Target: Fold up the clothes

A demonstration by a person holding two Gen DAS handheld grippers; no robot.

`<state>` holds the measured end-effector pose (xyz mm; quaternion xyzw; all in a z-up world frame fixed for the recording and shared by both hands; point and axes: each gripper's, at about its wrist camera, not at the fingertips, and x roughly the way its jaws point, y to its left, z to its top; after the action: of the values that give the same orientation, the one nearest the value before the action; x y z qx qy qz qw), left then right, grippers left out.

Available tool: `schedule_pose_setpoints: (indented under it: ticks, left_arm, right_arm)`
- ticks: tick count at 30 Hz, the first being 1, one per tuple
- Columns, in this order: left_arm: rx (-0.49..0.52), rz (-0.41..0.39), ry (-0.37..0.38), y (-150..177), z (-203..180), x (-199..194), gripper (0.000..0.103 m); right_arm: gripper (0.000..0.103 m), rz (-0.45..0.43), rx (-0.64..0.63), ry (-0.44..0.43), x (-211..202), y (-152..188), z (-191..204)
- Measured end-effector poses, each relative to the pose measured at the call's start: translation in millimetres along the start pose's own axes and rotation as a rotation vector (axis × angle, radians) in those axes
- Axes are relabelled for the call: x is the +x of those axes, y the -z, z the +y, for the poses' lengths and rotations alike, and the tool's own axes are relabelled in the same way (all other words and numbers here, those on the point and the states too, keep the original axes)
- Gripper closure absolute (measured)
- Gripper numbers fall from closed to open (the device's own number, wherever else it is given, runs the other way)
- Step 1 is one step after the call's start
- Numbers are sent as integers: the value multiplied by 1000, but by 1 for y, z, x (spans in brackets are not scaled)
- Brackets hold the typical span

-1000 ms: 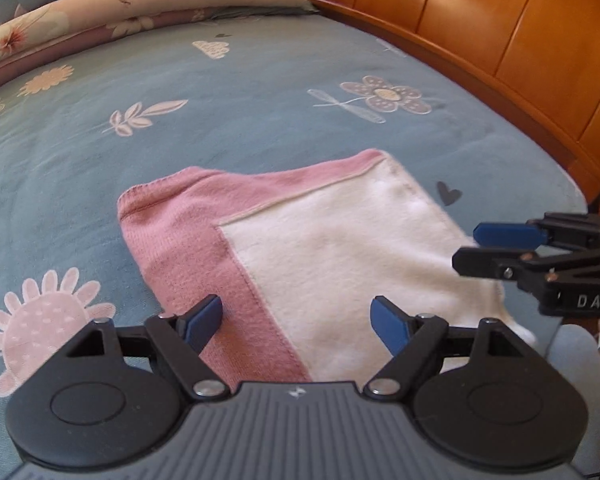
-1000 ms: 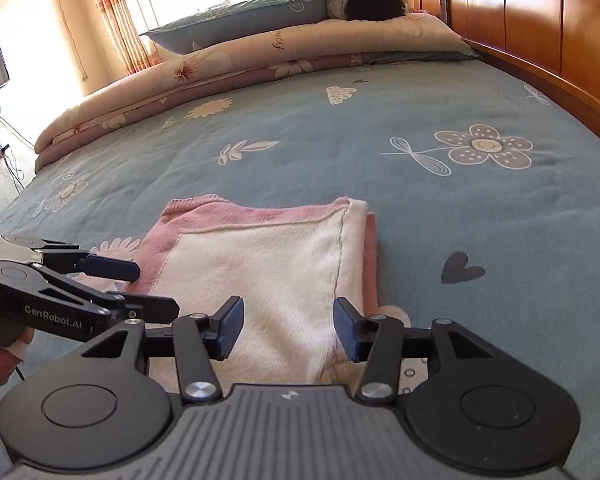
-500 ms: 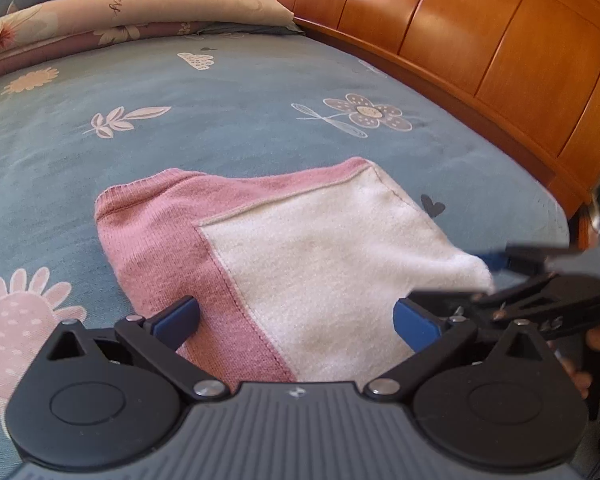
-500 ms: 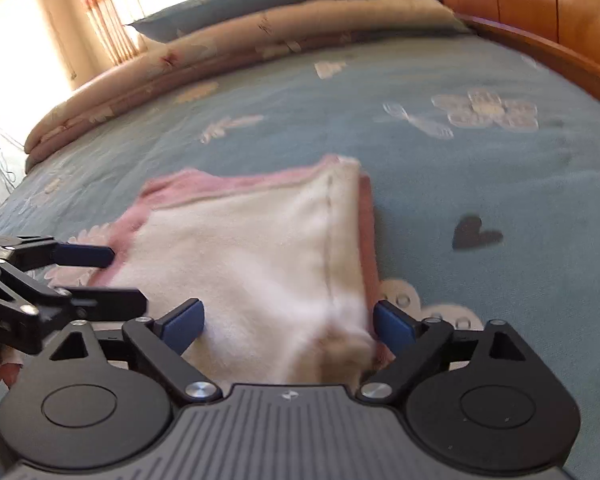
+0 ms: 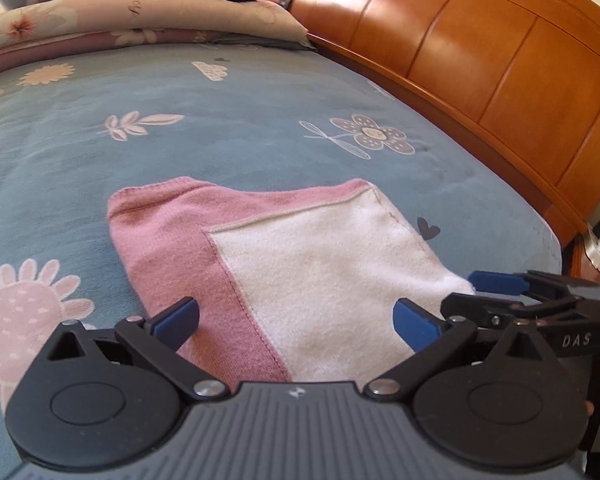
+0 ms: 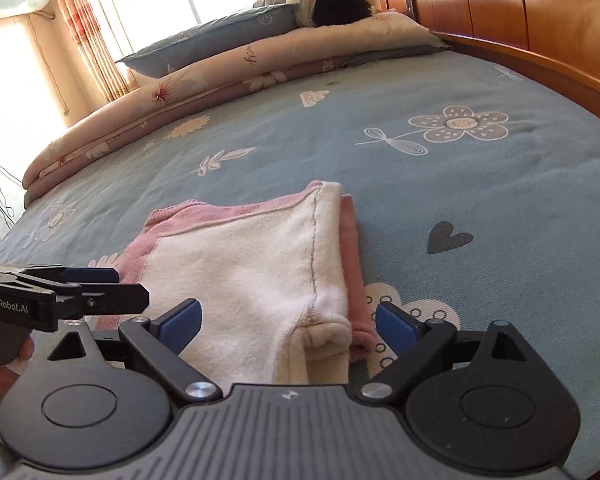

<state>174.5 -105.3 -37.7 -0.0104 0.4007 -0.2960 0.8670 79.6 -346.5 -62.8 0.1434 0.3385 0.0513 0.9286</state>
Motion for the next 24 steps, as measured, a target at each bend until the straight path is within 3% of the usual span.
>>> schedule_pose_setpoints:
  ticks: [7, 15, 18, 24]
  left_arm:
    - [-87, -49, 21, 22, -17, -32, 1]
    - [-161, 10, -10, 51, -20, -35, 1]
    - [-153, -12, 14, 53, -27, -51, 1]
    - [-152, 42, 52, 72, -45, -58, 1]
  right_arm:
    - [6, -22, 22, 0, -20, 6, -4]
    - [6, -51, 15, -14, -39, 12, 2]
    - [6, -61, 22, -17, -45, 12, 0]
    - [6, -66, 63, -36, -52, 17, -2]
